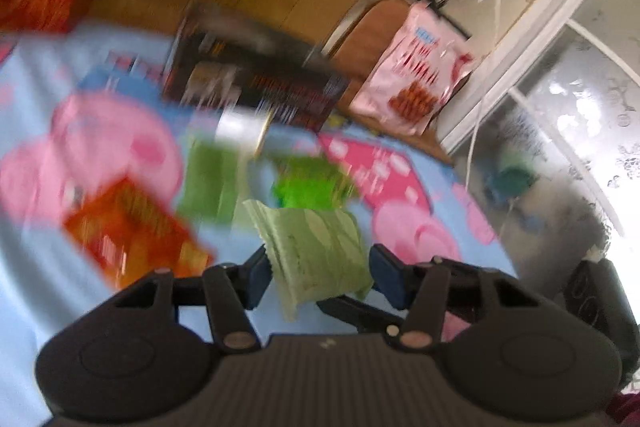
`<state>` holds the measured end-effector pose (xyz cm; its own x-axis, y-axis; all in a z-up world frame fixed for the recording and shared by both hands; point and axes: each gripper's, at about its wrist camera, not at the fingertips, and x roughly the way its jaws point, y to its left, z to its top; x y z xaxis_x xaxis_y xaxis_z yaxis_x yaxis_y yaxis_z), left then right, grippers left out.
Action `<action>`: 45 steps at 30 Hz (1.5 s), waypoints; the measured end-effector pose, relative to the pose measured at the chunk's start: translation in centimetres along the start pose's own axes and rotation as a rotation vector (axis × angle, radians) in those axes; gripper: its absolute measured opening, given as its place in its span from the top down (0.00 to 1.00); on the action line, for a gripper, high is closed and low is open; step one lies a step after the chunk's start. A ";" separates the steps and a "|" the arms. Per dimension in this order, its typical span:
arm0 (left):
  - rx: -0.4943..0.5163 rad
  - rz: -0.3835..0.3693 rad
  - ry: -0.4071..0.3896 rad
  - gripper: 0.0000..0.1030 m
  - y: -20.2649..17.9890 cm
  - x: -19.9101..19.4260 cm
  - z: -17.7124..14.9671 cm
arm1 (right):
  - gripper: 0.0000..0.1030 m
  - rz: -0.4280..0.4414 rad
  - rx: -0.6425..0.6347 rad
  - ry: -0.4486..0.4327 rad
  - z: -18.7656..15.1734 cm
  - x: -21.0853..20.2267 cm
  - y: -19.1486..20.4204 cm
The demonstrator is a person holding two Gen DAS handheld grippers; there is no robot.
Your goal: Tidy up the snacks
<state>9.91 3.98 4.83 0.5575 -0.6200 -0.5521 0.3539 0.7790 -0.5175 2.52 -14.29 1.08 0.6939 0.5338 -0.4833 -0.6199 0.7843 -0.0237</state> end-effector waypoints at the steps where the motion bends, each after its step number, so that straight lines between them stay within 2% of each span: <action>1: 0.022 0.005 -0.013 0.49 -0.5 0.1 1.1 | 0.71 -0.012 0.007 -0.022 0.6 0.0 -0.3; 6: 0.137 0.047 -0.114 0.47 -2.7 1.9 7.9 | 0.71 -0.110 0.017 -0.115 4.2 1.5 -3.2; 7: 0.139 0.054 -0.142 0.42 -2.9 2.4 9.5 | 0.71 -0.125 0.023 -0.136 5.3 2.0 -4.0; 8: 0.138 0.066 -0.175 0.31 -2.8 2.9 11.0 | 0.71 -0.138 0.034 -0.155 6.6 2.7 -5.1; 9: 0.138 0.085 -0.208 0.28 -2.5 3.5 12.4 | 0.69 -0.149 0.042 -0.169 7.8 3.6 -6.0; 10: 0.133 0.124 -0.235 0.26 -2.1 4.0 13.4 | 0.69 -0.158 0.049 -0.181 9.0 4.6 -6.8; 12: 0.096 0.223 -0.263 0.26 -1.0 4.3 14.3 | 0.59 -0.191 0.057 -0.190 10.9 7.0 -8.3; 13: 0.063 0.226 -0.266 0.26 -0.2 3.9 14.1 | 0.59 -0.210 0.074 -0.180 11.4 7.9 -8.9; 14: 0.028 0.187 -0.267 0.26 1.0 3.2 13.3 | 0.60 -0.216 0.109 -0.162 11.6 8.4 -9.6; 15: 0.009 0.163 -0.261 0.26 1.9 2.8 12.5 | 0.60 -0.196 0.158 -0.149 11.4 8.4 -10.3; 18: -0.047 0.175 -0.216 0.27 4.2 2.2 9.5 | 0.60 -0.084 0.273 -0.145 8.7 6.9 -11.7; 23: -0.136 0.144 -0.134 0.28 6.6 2.4 5.0 | 0.60 -0.106 0.338 -0.046 4.5 6.8 -11.6; 26: -0.132 0.146 -0.133 0.28 6.9 2.0 3.6 | 0.60 -0.087 0.366 -0.031 3.8 6.7 -11.3; 31: -0.131 0.157 -0.115 0.28 7.3 1.8 2.2 | 0.59 -0.042 0.320 -0.047 3.2 5.8 -8.8; 33: -0.135 0.163 -0.115 0.28 7.6 2.0 1.6 | 0.59 -0.052 0.288 -0.032 2.6 5.8 -7.7; 35: -0.092 0.166 -0.150 0.28 7.6 1.9 0.9 | 0.59 -0.061 0.282 0.001 2.3 6.6 -7.3; 37: -0.012 0.194 -0.196 0.29 7.2 2.3 -0.2 | 0.59 -0.054 0.299 -0.006 2.3 6.5 -7.7; 39: 0.009 0.216 -0.199 0.26 6.6 2.3 -0.3 | 0.59 -0.048 0.337 0.003 2.2 6.7 -8.3; 41: 0.009 0.229 -0.200 0.26 6.5 2.3 -0.3 | 0.59 -0.065 0.370 0.019 2.0 7.0 -8.7; 45: -0.047 0.192 -0.225 0.26 7.5 1.5 -0.4 | 0.58 -0.061 0.380 0.020 1.9 6.9 -8.6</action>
<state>13.10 8.91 -0.13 0.7651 -0.4211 -0.4872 0.1936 0.8719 -0.4497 13.33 -16.76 -0.39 0.7156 0.4795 -0.5079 -0.3952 0.8775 0.2716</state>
